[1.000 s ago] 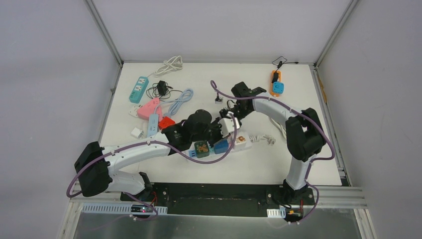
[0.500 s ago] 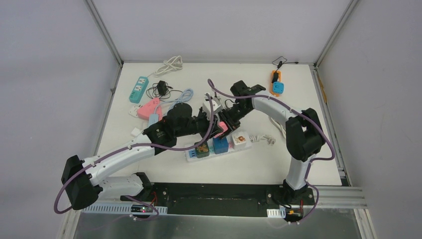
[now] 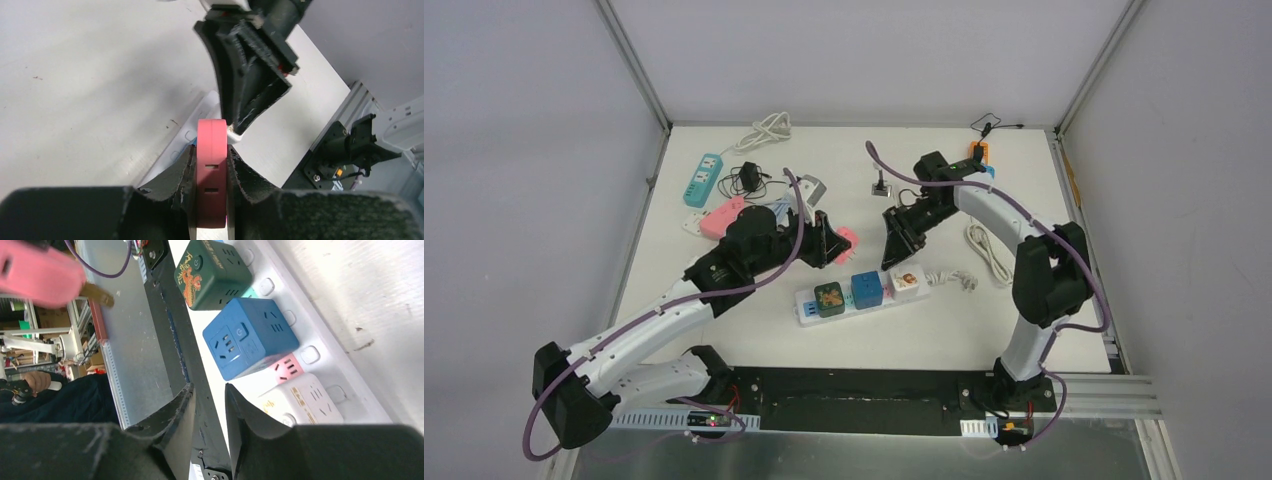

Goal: Pull the plug off the socket

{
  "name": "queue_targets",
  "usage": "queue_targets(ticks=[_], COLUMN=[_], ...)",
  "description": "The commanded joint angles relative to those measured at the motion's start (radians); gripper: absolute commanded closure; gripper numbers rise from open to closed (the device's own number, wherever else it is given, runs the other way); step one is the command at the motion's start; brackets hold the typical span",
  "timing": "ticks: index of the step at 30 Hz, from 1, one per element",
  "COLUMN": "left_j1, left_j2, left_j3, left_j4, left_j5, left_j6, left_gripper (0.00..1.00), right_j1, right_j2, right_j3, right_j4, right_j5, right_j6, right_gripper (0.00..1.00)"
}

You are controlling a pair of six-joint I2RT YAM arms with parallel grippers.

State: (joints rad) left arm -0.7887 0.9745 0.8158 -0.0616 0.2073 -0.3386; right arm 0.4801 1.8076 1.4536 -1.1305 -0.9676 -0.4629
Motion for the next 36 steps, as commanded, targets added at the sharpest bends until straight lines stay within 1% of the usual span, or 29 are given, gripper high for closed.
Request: queue_targets(ticks=[1, 10, 18, 27, 36], left_j1=[0.059, 0.185, 0.340, 0.459, 0.528], left_j2=[-0.011, 0.062, 0.146, 0.287, 0.448], left_j3=[-0.006, -0.015, -0.020, -0.002, 0.041], left_j4=[0.013, 0.016, -0.004, -0.012, -0.024], left_j5=[0.006, 0.076, 0.132, 0.228, 0.268], left_j6=[-0.099, -0.192, -0.239, -0.213, -0.168], left_gripper=[1.00, 1.00, 1.00, 1.00, 1.00], right_j1=[-0.053, -0.103, -0.131, -0.146, -0.150], right_j2=[-0.072, -0.099, -0.108, -0.109, -0.111], right_j3=[0.018, 0.003, -0.008, -0.019, -0.027], right_j4=[-0.037, -0.041, -0.041, -0.038, -0.036], right_j5=[-0.060, -0.073, -0.084, -0.092, -0.097], right_j6=[-0.082, -0.102, -0.108, -0.111, -0.112], right_gripper=[0.69, 0.67, 0.67, 0.66, 0.66])
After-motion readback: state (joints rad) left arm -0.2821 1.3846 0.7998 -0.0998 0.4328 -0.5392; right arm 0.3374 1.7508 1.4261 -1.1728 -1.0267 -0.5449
